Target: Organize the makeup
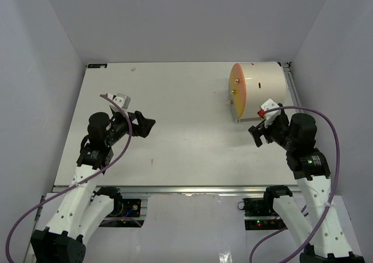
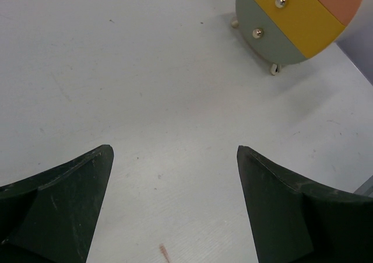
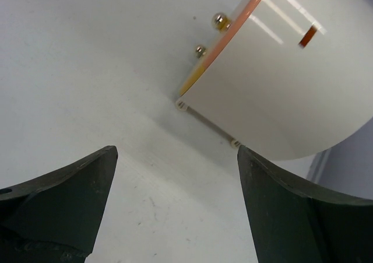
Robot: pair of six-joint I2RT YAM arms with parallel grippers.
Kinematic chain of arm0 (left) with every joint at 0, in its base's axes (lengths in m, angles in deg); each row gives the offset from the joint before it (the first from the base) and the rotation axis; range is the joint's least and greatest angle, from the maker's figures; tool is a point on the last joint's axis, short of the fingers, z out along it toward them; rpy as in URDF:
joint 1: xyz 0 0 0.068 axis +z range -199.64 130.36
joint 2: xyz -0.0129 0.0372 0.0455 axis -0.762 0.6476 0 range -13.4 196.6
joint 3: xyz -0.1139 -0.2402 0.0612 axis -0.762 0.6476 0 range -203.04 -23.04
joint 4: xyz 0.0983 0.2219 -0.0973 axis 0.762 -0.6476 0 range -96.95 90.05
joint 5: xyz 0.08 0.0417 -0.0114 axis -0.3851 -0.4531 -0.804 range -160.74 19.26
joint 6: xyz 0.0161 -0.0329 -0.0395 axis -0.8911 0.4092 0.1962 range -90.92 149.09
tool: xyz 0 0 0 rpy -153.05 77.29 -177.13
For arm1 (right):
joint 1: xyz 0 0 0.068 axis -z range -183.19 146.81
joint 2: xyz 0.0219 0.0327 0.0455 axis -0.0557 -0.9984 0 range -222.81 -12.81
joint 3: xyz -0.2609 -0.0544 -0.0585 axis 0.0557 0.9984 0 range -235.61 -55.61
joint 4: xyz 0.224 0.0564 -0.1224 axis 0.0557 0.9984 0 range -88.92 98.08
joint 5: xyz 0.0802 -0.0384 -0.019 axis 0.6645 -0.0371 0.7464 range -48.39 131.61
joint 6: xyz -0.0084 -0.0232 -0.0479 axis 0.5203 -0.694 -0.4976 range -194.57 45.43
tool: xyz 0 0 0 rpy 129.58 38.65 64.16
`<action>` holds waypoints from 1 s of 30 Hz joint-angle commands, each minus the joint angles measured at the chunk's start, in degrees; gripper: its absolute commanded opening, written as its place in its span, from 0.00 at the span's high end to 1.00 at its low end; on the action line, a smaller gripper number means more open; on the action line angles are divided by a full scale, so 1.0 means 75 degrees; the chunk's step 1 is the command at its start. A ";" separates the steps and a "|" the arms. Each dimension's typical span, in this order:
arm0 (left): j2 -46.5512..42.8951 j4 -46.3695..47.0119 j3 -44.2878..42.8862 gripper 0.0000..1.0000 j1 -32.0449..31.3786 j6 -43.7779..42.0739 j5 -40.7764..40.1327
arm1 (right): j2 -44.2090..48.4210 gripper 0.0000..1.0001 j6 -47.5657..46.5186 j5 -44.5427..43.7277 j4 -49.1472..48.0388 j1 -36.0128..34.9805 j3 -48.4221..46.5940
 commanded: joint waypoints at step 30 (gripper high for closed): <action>-0.0860 -0.0369 0.0293 0.02 0.0034 -0.0215 0.0105 | 0.0396 0.10 0.3650 -0.0958 -0.2291 0.1023 0.2304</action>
